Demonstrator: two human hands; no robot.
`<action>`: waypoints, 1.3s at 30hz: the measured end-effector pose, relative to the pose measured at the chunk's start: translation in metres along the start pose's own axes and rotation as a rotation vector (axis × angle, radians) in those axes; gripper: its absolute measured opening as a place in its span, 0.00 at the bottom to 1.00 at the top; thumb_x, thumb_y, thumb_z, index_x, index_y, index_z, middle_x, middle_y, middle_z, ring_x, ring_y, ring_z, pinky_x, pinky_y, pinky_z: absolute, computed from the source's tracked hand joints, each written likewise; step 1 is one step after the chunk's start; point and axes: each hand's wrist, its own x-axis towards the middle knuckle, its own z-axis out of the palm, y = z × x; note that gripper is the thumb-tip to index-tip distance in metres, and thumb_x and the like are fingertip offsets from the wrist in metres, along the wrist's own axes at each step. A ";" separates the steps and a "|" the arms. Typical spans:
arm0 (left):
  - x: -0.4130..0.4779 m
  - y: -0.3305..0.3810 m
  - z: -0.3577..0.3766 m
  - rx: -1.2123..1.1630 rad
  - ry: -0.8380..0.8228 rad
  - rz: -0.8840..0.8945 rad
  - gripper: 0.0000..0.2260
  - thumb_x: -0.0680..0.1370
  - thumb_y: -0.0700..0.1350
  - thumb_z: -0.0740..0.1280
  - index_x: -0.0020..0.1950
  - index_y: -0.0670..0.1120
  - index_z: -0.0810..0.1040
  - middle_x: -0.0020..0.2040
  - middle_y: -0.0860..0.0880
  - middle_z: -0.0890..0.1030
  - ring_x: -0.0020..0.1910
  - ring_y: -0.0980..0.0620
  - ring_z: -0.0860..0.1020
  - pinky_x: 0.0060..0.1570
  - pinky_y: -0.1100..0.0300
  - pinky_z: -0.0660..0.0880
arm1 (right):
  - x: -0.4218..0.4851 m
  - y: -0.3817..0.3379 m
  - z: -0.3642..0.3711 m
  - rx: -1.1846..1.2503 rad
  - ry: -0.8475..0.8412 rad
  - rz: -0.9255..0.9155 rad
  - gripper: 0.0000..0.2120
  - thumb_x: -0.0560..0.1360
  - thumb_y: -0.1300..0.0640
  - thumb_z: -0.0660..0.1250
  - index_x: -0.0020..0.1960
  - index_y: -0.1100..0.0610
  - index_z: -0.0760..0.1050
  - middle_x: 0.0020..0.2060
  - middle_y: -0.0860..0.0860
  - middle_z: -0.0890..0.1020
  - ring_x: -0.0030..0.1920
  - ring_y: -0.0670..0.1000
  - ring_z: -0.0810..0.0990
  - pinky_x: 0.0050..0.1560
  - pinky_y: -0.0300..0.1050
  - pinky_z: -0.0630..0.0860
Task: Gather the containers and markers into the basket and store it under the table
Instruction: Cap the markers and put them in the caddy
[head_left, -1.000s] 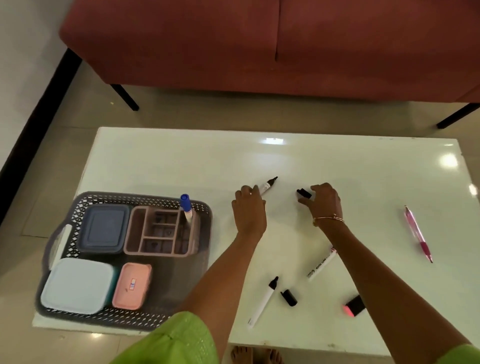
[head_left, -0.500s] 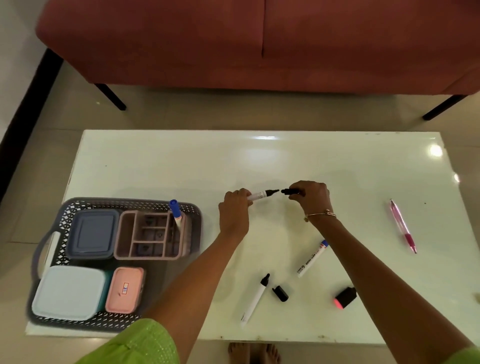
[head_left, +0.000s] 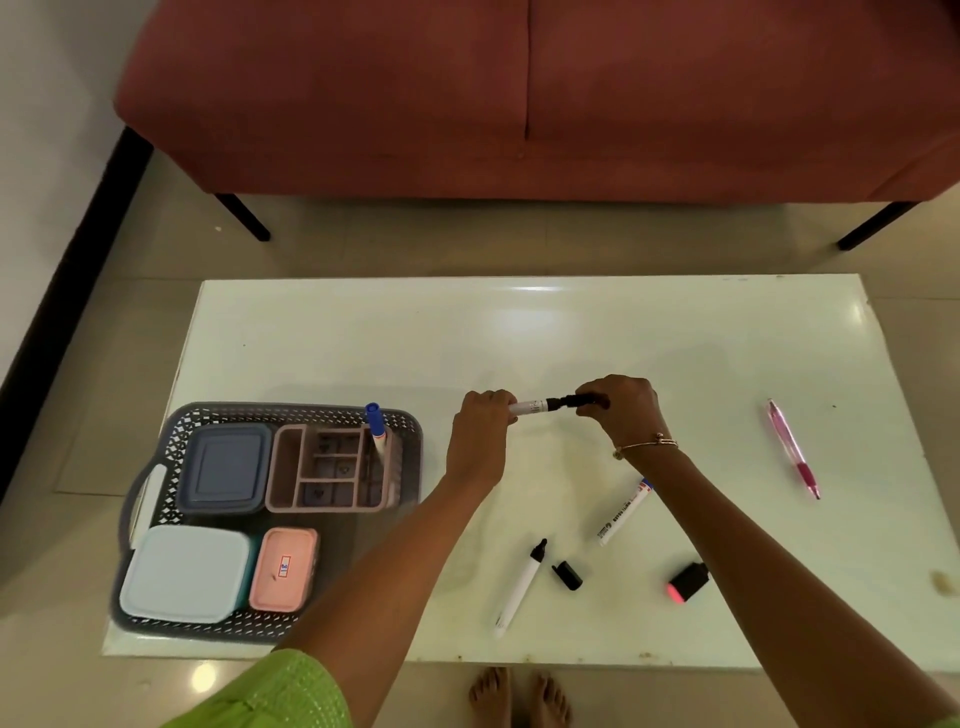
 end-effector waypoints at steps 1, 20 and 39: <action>-0.001 0.001 0.000 -0.004 0.002 0.005 0.07 0.79 0.38 0.61 0.54 0.43 0.76 0.48 0.44 0.80 0.51 0.45 0.72 0.46 0.48 0.74 | -0.002 0.000 0.001 -0.026 -0.018 -0.012 0.07 0.70 0.60 0.71 0.48 0.57 0.82 0.41 0.58 0.84 0.45 0.58 0.80 0.42 0.43 0.69; -0.030 -0.003 -0.004 -0.199 0.107 0.073 0.03 0.76 0.42 0.66 0.47 0.44 0.79 0.33 0.46 0.76 0.35 0.49 0.69 0.38 0.60 0.62 | -0.016 -0.015 -0.023 0.003 -0.130 -0.282 0.07 0.73 0.64 0.67 0.49 0.63 0.81 0.40 0.64 0.81 0.43 0.62 0.78 0.43 0.47 0.73; -0.131 -0.024 0.009 -0.191 -0.070 -0.130 0.20 0.79 0.37 0.59 0.71 0.44 0.65 0.68 0.45 0.73 0.68 0.49 0.71 0.68 0.59 0.68 | -0.063 -0.197 0.000 -0.053 -0.163 -0.664 0.10 0.74 0.62 0.63 0.53 0.60 0.78 0.48 0.57 0.83 0.49 0.55 0.78 0.51 0.44 0.71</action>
